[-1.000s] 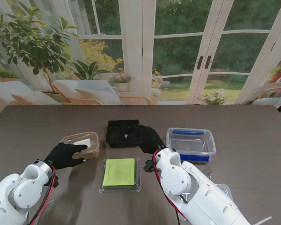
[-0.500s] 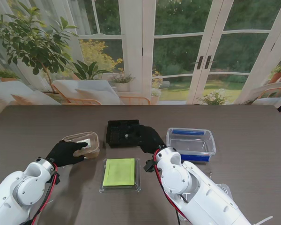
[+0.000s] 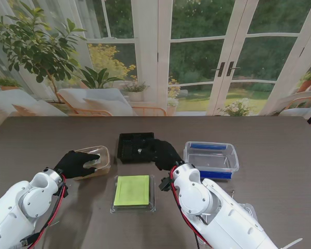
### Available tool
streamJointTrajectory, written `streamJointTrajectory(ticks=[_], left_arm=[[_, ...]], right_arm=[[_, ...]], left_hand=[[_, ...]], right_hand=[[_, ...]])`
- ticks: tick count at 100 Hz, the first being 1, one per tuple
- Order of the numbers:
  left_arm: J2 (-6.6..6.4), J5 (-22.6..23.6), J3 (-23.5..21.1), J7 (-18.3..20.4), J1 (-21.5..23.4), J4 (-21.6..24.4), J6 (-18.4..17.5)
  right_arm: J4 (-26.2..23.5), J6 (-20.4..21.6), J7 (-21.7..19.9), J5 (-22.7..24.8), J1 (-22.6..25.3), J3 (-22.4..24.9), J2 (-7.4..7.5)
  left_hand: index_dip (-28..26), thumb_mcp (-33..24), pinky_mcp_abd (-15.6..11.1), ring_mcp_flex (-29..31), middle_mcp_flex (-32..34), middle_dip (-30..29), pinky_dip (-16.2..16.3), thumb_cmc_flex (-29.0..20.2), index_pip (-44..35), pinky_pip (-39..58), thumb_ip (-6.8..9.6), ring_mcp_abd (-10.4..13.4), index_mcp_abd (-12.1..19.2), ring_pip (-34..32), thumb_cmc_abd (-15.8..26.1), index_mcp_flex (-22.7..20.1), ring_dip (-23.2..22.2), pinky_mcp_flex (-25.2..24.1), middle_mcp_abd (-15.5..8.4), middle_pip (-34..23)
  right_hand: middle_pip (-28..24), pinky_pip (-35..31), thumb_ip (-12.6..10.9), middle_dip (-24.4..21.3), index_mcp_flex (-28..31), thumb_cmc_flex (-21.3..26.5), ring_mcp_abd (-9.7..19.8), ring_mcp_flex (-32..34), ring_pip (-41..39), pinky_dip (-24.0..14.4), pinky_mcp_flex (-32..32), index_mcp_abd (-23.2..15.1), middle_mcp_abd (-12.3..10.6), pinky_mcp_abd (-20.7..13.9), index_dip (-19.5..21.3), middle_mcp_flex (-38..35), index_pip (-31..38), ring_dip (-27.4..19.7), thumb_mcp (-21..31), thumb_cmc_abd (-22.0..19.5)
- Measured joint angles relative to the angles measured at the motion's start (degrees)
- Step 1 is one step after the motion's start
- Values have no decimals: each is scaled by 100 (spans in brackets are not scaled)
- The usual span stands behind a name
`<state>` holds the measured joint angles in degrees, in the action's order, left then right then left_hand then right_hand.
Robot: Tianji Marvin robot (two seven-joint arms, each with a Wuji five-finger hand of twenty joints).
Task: Pair container bodies with their lids
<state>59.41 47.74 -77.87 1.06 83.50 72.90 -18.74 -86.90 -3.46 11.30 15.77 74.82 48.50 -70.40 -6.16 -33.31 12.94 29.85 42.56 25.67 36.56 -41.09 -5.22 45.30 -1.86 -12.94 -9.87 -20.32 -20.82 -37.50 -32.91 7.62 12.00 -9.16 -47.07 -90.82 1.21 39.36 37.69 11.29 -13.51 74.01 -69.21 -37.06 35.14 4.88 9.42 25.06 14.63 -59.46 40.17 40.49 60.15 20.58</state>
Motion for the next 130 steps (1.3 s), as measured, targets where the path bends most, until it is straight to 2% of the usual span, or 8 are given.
streamJointTrajectory(ticks=[32, 44, 52, 81, 83, 86, 92, 130], left_arm=[[-46, -5, 8, 233, -27, 47, -56], [-59, 22, 8, 261, -7, 84, -48], [-65, 30, 39, 231, -10, 80, -31], [-69, 244, 256, -204, -111, -103, -11], [-69, 248, 272, -226, -126, -119, -10], [-69, 263, 299, -272, -150, -146, -6], [-69, 298, 352, -367, -191, -196, 10], [-42, 464, 552, -719, -378, -431, 96]], right_arm=[[35, 5, -19, -19, -9, 1, 0], [49, 8, -13, -68, -15, -8, -7], [69, 21, 0, -78, -25, -22, -14], [129, 63, 39, -106, -64, -51, -40], [131, 65, 40, -108, -65, -51, -41], [133, 67, 40, -110, -65, -52, -43], [139, 69, 41, -116, -67, -52, -45], [173, 99, 39, -137, -85, -61, -49]], left_hand=[[4, -14, 0, -40, -130, -14, -5, 2, -10, 0, 0, -15, 1, 168, -118, -4, 84, -2, 37, 220], [21, -154, -2, -43, -137, -24, -8, 18, -10, 0, -1, -16, 137, 222, -359, -4, 88, -3, 38, 289], [27, -250, -2, -43, -139, -24, -9, 18, -10, 0, -67, -18, 139, 224, -408, -4, 88, 0, 47, 291], [-101, -804, -4, 104, -111, 84, -9, -4, -120, 314, -75, -20, 187, 138, -719, -266, 64, 191, 50, 94], [-150, -831, -4, 123, -67, 126, -9, -10, -173, 371, -186, -20, 187, 100, -719, -284, 27, 227, 50, 84], [-229, -882, -4, 150, -45, 193, -9, -3, -231, 425, -190, -20, 187, 24, -743, -323, 2, 235, 50, 45], [-398, -903, -4, 256, 61, 285, -9, -28, -389, 441, -258, -20, 198, -76, -789, -338, -59, 257, 50, -13], [-961, -927, -4, 419, 172, 892, -10, 1, -1152, 715, -273, 67, 316, -636, -975, -275, -385, 381, 4, -454]], right_hand=[[54, 1, 0, 0, -2, -2, -2, 0, 0, -1, 0, 8, 46, 4, -2, -65, -50, 0, -74, -88], [54, 1, 0, 0, -2, -4, -11, 0, 0, -1, 0, 22, 57, 8, -2, -65, -55, 0, -148, -88], [54, 1, 0, 0, -3, -8, -12, 0, 0, -2, 0, 32, 58, 9, -3, -65, -56, 0, -203, -151], [54, 2, 0, 0, -4, -8, -46, 0, 1, -3, 0, 76, 59, 17, -3, -65, -57, 0, -234, -150], [54, 2, 0, 0, -4, -8, -46, 0, 1, -3, 0, 76, 59, 17, -3, -65, -57, 0, -234, -150], [54, 2, 0, 0, -4, -8, -46, 0, 1, -3, 0, 78, 60, 18, -3, -65, -57, 0, -235, -150], [54, 2, 0, 0, -5, -9, -46, 0, 1, -4, 0, 87, 66, 20, -3, -65, -57, 0, -238, -150], [55, 3, 0, 0, -7, -73, -55, 0, 1, -11, 0, 139, 82, 81, -4, -68, -58, 0, -346, -143]])
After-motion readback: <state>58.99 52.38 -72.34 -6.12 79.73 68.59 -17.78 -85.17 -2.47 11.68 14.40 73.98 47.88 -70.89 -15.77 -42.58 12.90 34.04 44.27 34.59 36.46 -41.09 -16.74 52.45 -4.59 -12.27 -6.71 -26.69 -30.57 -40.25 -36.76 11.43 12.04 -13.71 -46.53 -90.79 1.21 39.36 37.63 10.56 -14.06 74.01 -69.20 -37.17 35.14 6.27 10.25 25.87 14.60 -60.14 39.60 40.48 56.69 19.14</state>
